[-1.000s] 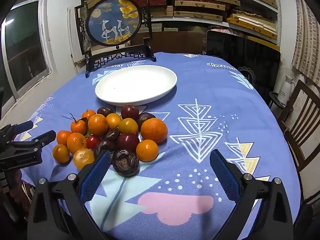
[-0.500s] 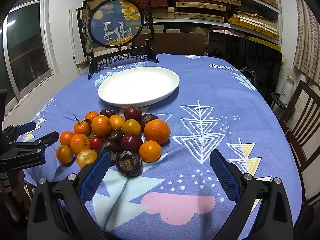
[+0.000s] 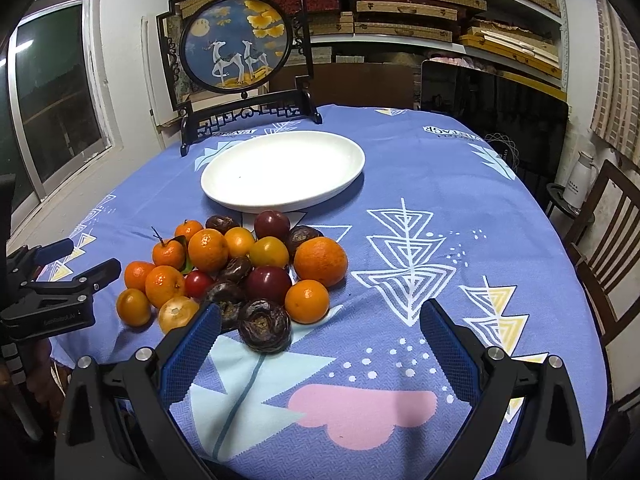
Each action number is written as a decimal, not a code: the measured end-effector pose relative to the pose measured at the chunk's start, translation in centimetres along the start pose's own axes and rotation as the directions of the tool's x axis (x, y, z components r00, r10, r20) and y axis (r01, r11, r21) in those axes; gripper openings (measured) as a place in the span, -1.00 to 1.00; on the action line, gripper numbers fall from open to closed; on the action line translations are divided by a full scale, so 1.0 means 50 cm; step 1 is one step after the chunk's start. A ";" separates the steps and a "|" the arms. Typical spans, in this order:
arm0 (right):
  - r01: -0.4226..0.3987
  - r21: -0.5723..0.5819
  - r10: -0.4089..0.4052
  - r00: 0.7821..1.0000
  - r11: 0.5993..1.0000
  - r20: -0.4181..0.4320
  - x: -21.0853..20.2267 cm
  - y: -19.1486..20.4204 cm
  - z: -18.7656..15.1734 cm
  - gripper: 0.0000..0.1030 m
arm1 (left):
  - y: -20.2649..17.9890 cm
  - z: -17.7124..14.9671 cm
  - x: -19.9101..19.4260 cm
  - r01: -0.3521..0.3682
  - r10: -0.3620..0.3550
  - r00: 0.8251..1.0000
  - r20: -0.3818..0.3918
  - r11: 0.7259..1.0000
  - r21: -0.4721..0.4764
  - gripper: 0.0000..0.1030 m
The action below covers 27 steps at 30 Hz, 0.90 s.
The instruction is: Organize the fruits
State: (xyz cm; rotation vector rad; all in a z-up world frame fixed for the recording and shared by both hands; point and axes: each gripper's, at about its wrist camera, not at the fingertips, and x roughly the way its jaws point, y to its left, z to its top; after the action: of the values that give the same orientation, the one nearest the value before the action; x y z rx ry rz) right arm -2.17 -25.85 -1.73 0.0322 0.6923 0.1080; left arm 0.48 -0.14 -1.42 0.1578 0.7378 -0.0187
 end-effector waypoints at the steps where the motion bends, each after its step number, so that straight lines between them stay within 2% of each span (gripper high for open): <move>1: 0.011 -0.013 -0.011 1.000 1.000 0.020 -0.001 0.002 0.001 0.93 | 0.000 0.000 0.000 -0.001 0.001 1.000 0.000 1.000 0.001 0.92; 9: 0.024 -0.040 -0.022 0.999 0.999 0.048 -0.001 0.007 0.001 0.93 | 0.001 -0.003 0.000 0.005 -0.005 1.000 0.000 1.000 0.003 0.92; 15: 0.026 -0.038 -0.025 0.999 0.999 0.021 -0.001 0.000 -0.003 0.93 | 0.005 -0.039 0.010 0.094 -0.093 0.996 -0.017 0.995 0.038 0.92; 17: 0.023 -0.031 -0.023 1.000 0.999 0.015 0.002 -0.005 -0.005 0.93 | 0.001 -0.055 0.023 0.104 -0.102 0.994 -0.038 0.992 0.064 0.92; 19: 0.014 -0.020 -0.014 1.000 1.000 0.012 0.005 -0.008 -0.006 0.93 | 0.000 -0.063 0.025 0.131 -0.129 0.991 -0.031 0.989 0.070 0.92; 21: 0.011 -0.022 -0.011 1.000 1.000 0.008 0.006 -0.006 -0.007 0.93 | -0.004 -0.065 0.024 0.129 -0.127 0.992 -0.024 0.989 0.078 0.91; 22: 0.011 -0.028 -0.010 1.000 1.000 0.009 0.005 -0.004 -0.007 0.93 | -0.007 -0.066 0.023 0.140 -0.139 0.990 -0.024 0.986 0.086 0.82; 23: 0.011 -0.034 -0.011 1.000 0.999 0.012 0.003 -0.002 -0.007 0.93 | -0.010 -0.067 0.022 0.159 -0.157 0.987 -0.029 0.983 0.095 0.65; 27: 0.015 -0.032 -0.015 1.000 0.999 0.017 0.000 -0.004 -0.008 0.93 | -0.041 -0.077 0.025 0.219 -0.213 0.975 -0.057 0.967 0.134 0.37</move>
State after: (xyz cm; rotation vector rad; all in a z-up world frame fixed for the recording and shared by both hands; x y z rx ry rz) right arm -2.41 -26.05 -2.06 -0.0026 0.6738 0.1042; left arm -1.30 -1.56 -5.33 0.2109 0.7939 -0.2763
